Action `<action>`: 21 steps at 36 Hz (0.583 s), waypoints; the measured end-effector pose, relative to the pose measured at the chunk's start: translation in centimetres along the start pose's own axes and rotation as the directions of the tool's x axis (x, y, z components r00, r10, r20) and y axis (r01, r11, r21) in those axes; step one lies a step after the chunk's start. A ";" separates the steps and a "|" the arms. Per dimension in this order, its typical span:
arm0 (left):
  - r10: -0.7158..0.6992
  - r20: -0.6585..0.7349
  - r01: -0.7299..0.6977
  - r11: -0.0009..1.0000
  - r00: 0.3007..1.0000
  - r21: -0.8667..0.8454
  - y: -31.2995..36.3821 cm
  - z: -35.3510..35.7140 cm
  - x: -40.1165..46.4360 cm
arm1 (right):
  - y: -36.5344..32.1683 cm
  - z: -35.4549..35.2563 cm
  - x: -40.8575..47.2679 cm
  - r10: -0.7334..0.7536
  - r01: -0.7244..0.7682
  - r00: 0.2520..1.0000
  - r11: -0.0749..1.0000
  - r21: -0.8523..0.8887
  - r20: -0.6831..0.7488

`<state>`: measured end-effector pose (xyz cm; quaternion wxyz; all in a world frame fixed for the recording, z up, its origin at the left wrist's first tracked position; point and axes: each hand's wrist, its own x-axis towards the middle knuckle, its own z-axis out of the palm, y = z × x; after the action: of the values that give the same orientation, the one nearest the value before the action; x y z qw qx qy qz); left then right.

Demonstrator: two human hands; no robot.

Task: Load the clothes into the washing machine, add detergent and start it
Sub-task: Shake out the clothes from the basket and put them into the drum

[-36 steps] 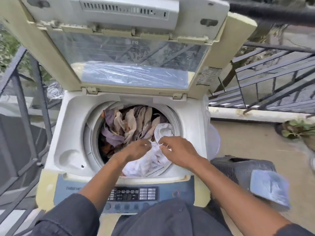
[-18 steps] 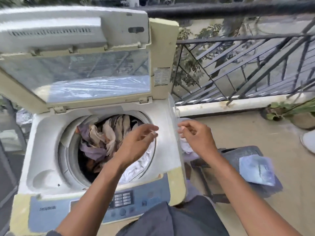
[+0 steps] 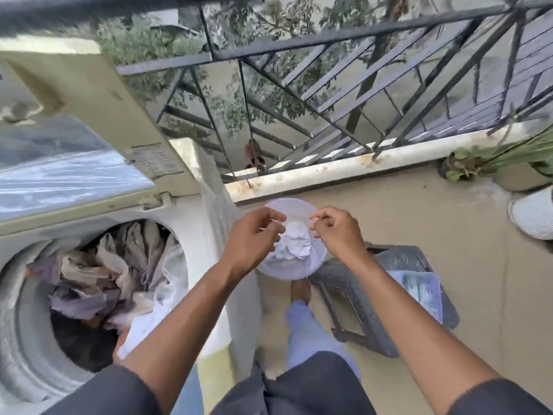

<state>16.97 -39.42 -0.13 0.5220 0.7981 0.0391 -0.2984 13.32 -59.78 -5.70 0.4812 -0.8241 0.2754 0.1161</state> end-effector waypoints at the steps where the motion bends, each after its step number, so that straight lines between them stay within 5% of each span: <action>1: -0.029 0.003 0.029 0.999 1.000 0.035 -0.5 0.9 1.2 | 1.0 0.1 1.3 0.018 -0.018 1.000 1.000 -0.014 0.023; 14: -0.438 -0.092 0.447 0.867 0.894 0.218 -14.1 11.4 13.6 | 15.7 9.2 15.5 0.238 -0.165 0.941 0.944 -0.287 0.239; 21: -0.558 -0.049 0.554 0.803 0.828 0.219 -22.1 14.3 19.9 | 24.6 15.6 22.5 0.276 -0.094 0.871 0.906 -0.412 0.407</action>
<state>18.77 -46.63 -32.23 0.3187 0.8025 0.2324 -0.4477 19.07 -63.56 -41.89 0.3499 -0.8199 0.2061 0.4035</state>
